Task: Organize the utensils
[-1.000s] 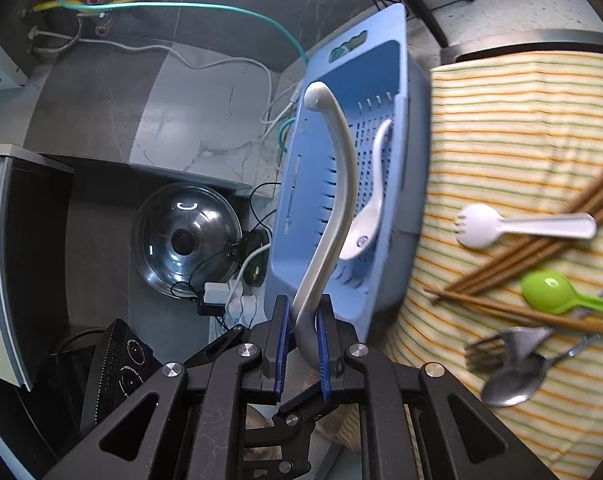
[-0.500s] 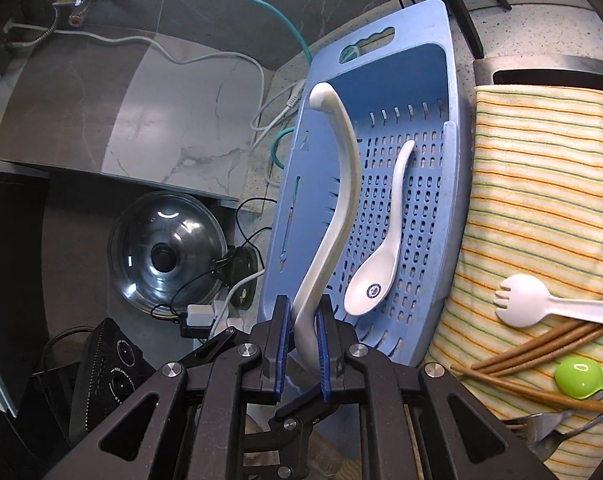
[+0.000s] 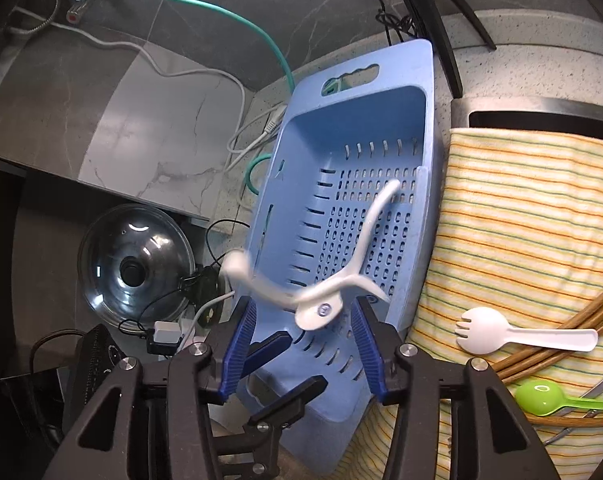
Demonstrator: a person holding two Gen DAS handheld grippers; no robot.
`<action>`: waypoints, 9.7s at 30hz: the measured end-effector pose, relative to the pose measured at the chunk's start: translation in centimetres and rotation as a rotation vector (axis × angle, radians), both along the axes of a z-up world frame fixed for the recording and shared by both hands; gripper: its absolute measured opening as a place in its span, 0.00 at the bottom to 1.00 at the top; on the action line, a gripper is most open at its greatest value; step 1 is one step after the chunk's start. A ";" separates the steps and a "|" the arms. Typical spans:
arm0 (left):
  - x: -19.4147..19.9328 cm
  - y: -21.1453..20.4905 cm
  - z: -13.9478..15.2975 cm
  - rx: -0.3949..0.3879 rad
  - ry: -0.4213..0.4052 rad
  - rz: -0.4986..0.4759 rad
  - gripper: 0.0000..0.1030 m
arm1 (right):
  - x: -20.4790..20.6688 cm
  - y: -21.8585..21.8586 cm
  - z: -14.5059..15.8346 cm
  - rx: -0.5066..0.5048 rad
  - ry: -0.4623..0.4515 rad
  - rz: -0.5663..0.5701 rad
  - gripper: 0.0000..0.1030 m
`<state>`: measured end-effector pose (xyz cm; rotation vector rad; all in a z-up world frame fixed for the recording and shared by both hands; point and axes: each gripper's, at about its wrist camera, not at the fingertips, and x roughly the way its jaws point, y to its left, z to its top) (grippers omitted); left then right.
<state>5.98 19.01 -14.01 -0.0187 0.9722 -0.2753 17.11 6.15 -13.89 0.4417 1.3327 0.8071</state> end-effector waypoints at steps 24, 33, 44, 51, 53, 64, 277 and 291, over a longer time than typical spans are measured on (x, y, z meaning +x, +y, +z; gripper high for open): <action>-2.9 -4.5 3.6 0.020 -0.072 0.057 0.39 | -2.3 -11.3 4.3 -0.055 -0.155 -0.041 0.44; -3.5 -10.5 3.0 0.035 -0.052 0.039 0.39 | -3.7 -20.3 4.1 -0.091 -0.211 -0.067 0.44; -3.6 -14.9 1.9 0.098 -0.011 0.058 0.39 | -3.8 -27.2 0.5 -0.077 -0.070 -0.081 0.44; -1.2 -15.2 2.0 0.188 0.017 -0.009 0.39 | -3.0 -27.1 -0.6 -0.029 -0.023 -0.092 0.44; -0.2 -15.3 2.1 0.231 0.022 -0.062 0.39 | -2.7 -26.6 -1.0 -0.017 -0.002 -0.107 0.44; 6.4 -16.2 -0.3 0.399 0.141 -0.404 0.36 | -0.8 -22.1 -3.8 -0.054 0.093 -0.234 0.29; -0.7 -7.5 3.3 0.059 0.117 -0.208 0.32 | -2.4 -19.3 4.2 -0.132 -0.195 -0.260 0.31; -4.2 -12.1 -0.2 0.051 0.185 -0.210 0.32 | -6.6 -23.4 -2.1 -0.109 0.021 -0.250 0.42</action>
